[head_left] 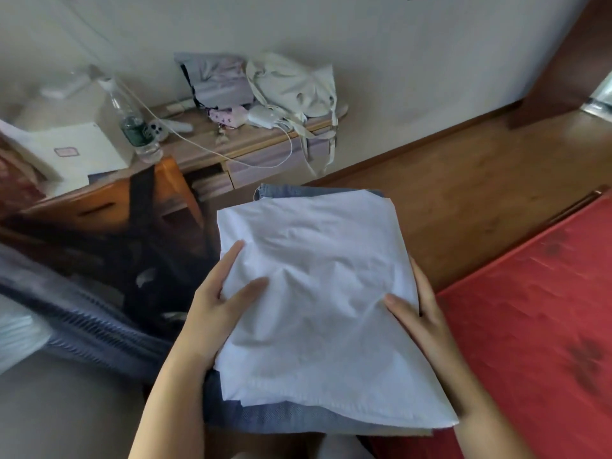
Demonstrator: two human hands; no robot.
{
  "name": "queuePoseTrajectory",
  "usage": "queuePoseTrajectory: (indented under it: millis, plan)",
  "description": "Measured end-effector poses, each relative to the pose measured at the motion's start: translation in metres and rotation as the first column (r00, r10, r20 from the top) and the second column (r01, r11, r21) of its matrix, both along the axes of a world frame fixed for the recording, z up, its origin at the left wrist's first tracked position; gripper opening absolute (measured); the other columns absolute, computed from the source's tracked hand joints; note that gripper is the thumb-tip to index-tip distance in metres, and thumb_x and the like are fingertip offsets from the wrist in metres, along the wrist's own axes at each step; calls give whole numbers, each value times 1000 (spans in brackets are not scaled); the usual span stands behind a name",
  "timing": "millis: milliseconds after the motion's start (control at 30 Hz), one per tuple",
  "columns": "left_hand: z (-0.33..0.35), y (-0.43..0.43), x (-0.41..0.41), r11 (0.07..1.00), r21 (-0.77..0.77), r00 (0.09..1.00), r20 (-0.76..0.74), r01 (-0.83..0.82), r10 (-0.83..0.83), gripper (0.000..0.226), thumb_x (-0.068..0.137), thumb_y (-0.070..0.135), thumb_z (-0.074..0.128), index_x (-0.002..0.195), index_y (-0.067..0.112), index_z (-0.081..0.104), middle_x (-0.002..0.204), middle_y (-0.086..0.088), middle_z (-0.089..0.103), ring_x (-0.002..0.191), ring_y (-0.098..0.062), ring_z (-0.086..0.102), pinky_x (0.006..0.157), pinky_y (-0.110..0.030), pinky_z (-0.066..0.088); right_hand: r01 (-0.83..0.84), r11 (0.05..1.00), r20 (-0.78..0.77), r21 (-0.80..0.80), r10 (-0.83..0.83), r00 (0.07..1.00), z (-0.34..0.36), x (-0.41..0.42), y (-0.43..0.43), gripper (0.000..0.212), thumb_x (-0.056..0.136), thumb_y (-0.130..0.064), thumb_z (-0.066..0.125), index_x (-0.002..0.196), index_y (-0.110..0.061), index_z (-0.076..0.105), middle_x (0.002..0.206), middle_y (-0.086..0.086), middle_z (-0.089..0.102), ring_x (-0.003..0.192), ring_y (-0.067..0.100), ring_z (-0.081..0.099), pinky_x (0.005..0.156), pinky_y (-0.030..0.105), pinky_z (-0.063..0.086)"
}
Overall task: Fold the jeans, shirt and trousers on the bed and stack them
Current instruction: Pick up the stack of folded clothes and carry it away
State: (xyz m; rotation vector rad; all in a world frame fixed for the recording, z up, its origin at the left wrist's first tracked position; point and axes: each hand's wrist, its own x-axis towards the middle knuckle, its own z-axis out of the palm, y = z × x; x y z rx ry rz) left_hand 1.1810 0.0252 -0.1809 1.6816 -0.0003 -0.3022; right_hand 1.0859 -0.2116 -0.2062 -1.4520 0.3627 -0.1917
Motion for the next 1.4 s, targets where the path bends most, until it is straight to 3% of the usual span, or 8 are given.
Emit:
queuePoseTrajectory:
  millis: [267,433,567,667,833,1033,1133,1400]
  plan:
    - [-9,-41,123,997,-6,996,-22,81,-81,59,67,34,72,118,55,51,131,17,52,117,-12,54,97,-41,47,81,996,-53,-38,-83,995,-1,98,-31,61,80,-32,60,130,-55,34,117,-46,46,105,-23,47,74,11,44]
    - [-22,-65,216,978,-62,978,-43,201,-203,54,79,18,68,116,52,48,126,15,52,111,-11,56,90,-34,51,198,977,-72,-78,-203,977,-9,170,-37,64,73,-37,62,130,-53,35,112,-50,46,99,-27,46,70,5,43]
    - [-24,-80,293,953,-50,952,-43,300,-302,53,83,16,65,118,50,42,123,16,51,106,-6,55,78,-22,54,334,939,-67,-80,-339,938,-11,225,-36,57,86,-12,61,128,-43,38,92,-52,52,86,-27,51,59,-1,43]
    - [-26,-94,336,916,75,919,9,394,-395,56,85,19,63,121,51,36,133,14,43,117,-10,46,91,-27,45,414,905,-86,-97,-422,903,-9,255,-38,57,86,-10,57,129,-43,38,94,-52,51,87,-27,51,59,-1,43]
    - [-28,-135,384,859,62,860,9,509,-510,55,86,18,62,121,50,34,131,19,38,113,-3,42,78,-14,39,521,846,-99,-119,-532,841,0,282,-55,55,84,-17,58,120,-53,38,101,-51,45,86,-31,48,60,-1,42]
    - [-35,-213,417,778,105,778,50,620,-627,56,86,17,62,124,47,34,127,19,38,109,-1,42,75,-12,40,616,777,-100,-130,-629,771,-2,294,-101,57,80,-28,64,122,-57,39,114,-49,44,97,-27,47,67,8,45]
    - [-36,-264,431,732,148,735,47,665,-677,56,85,23,62,126,50,33,128,19,34,112,-3,38,88,-20,39,668,737,-90,-102,-676,731,-6,300,-137,61,74,-37,69,123,-58,40,120,-42,46,101,-22,50,69,14,45]
    - [-20,-443,452,614,217,611,89,759,-787,59,87,22,59,137,38,32,128,24,32,115,0,34,90,-20,32,769,638,-34,-37,-770,637,3,308,-277,56,85,-24,62,126,-56,41,123,-39,45,100,-20,51,63,3,47]
